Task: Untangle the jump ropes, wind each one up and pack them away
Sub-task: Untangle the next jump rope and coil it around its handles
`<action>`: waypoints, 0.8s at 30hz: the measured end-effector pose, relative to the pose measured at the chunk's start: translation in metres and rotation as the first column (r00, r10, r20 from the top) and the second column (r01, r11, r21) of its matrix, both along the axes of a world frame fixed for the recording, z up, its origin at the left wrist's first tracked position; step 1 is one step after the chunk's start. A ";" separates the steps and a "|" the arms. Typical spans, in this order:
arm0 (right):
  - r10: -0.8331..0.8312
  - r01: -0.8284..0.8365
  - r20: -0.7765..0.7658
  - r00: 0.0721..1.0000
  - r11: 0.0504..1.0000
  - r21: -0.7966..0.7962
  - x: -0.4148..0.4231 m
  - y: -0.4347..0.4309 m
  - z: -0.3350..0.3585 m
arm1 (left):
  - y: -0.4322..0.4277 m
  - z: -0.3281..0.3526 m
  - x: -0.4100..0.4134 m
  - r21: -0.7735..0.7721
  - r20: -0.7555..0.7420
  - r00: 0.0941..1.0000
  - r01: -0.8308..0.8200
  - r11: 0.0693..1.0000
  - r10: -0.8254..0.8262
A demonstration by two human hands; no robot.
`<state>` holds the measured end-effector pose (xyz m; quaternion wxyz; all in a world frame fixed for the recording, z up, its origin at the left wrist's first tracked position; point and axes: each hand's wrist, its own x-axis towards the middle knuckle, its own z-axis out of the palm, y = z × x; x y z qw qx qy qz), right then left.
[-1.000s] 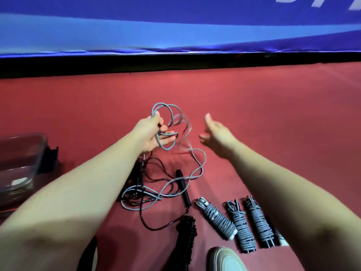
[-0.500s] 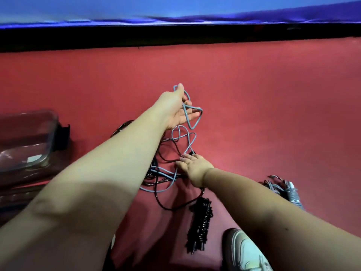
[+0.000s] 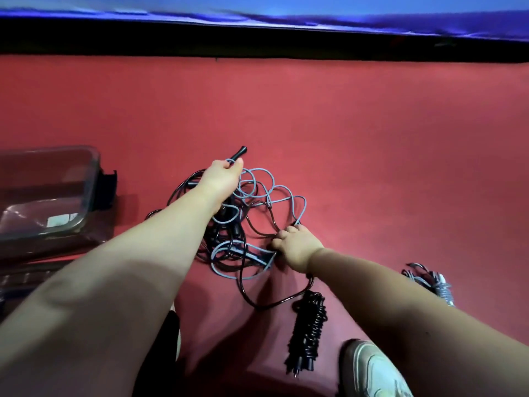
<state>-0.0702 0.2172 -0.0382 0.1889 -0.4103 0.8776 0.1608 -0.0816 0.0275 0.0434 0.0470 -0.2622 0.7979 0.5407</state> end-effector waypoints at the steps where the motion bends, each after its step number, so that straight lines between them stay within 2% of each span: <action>1: 0.006 -0.006 0.016 1.000 0.999 -0.031 -0.006 0.001 0.012 | -0.002 0.002 0.002 -0.032 -0.012 1.000 0.010 0.999 -0.010; 5: 0.035 -0.034 0.007 0.999 0.995 -0.094 -0.035 0.007 0.077 | -0.001 0.019 0.004 -0.118 -0.048 0.995 0.080 0.990 -0.086; 7: 0.013 -0.026 -0.063 0.998 0.977 -0.212 -0.043 0.008 0.105 | 0.001 0.027 0.004 -0.165 -0.072 0.987 0.128 0.978 -0.141; 8: -0.015 -0.017 -0.097 0.995 0.947 -0.320 -0.046 0.008 0.117 | 0.003 0.029 0.004 -0.188 -0.082 0.980 0.162 0.969 -0.180; 11: -0.111 0.054 -0.041 0.993 0.729 -0.682 -0.051 0.010 0.150 | 0.010 0.034 0.005 -0.190 -0.136 0.949 0.256 0.948 -0.284; 12: -0.123 0.085 0.004 0.992 0.666 -0.741 -0.053 0.012 0.159 | 0.013 0.037 0.006 -0.149 -0.180 0.931 0.294 0.944 -0.318; 13: -0.118 0.119 0.055 0.991 0.641 -0.758 -0.056 0.014 0.165 | 0.016 0.040 0.007 -0.113 -0.220 0.904 0.350 0.930 -0.367; 15: -0.094 0.175 0.150 0.984 0.639 -0.749 -0.058 0.019 0.173 | 0.023 0.046 0.011 -0.137 -0.219 0.843 0.473 0.870 -0.492; 18: -0.054 0.270 0.310 0.949 0.646 -0.714 -0.058 0.030 0.182 | 0.028 0.050 0.013 -0.316 -0.073 0.774 0.580 0.751 -0.629; 20: -0.103 0.346 0.408 0.907 0.735 -0.584 -0.058 0.041 0.181 | 0.029 0.054 0.014 -0.385 0.007 0.732 0.631 0.674 -0.681; 22: -0.221 0.444 0.481 0.849 0.791 -0.420 -0.058 0.053 0.170 | 0.031 0.055 0.014 -0.429 0.088 0.687 0.679 0.595 -0.721; 24: -0.252 0.434 0.485 0.838 0.846 -0.309 -0.059 0.065 0.152 | 0.032 0.055 0.015 -0.429 0.163 0.646 0.727 0.536 -0.746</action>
